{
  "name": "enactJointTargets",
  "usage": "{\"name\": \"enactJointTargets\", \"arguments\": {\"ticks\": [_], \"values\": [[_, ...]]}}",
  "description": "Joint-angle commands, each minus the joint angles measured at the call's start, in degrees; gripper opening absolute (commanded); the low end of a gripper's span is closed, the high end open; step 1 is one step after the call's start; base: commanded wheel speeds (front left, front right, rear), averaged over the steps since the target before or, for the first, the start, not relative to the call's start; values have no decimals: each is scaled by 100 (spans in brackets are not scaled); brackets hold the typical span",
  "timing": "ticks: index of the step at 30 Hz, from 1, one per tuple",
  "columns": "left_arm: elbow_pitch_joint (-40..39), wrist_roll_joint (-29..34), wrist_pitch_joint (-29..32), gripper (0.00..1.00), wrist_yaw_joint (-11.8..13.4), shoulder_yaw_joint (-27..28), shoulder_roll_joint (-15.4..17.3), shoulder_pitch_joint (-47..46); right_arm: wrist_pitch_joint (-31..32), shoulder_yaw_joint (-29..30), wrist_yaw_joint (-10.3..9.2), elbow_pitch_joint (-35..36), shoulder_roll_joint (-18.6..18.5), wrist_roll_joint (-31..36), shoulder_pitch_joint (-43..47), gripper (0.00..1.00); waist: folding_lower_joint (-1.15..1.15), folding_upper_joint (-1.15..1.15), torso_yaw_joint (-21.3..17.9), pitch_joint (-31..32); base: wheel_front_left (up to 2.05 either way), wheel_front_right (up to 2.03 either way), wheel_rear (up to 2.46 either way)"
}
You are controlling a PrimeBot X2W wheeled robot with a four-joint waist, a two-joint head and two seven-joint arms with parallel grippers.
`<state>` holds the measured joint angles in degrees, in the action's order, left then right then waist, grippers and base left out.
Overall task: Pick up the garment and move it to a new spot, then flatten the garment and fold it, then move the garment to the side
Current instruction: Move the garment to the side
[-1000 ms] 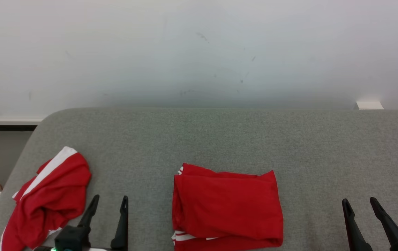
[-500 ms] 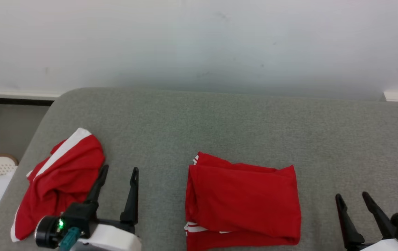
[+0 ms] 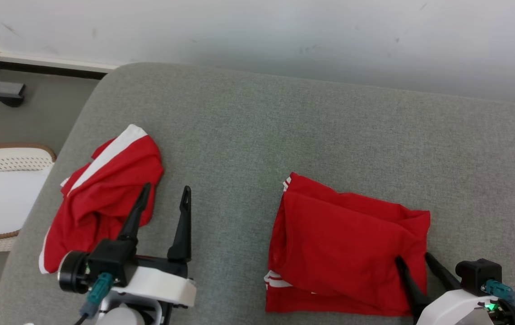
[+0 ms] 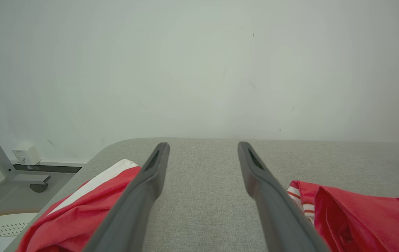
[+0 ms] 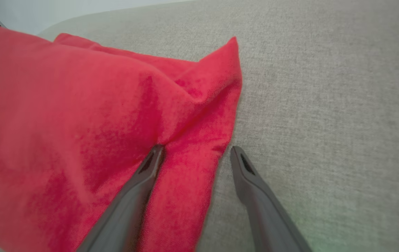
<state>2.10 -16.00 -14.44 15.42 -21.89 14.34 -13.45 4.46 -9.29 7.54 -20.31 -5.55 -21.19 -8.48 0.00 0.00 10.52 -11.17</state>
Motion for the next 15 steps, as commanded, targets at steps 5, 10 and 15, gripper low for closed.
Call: {"name": "enactJointTargets", "arguments": {"ticks": [5,10,15], "values": [[76,18,-53,100,-3,46,-14,-3,100,-380,-12,-321,-154,-255,-8,0,0,0,-27,22,0,0,0],[90,19,-71,100,18,116,37,83,-275,-415,-16,-29,-449,-112,-112,0,0,0,-265,128,0,0,0],[38,5,-68,100,35,181,95,210,-322,-555,-15,221,-651,-49,-133,0,0,0,-845,245,0,0,0]]}}
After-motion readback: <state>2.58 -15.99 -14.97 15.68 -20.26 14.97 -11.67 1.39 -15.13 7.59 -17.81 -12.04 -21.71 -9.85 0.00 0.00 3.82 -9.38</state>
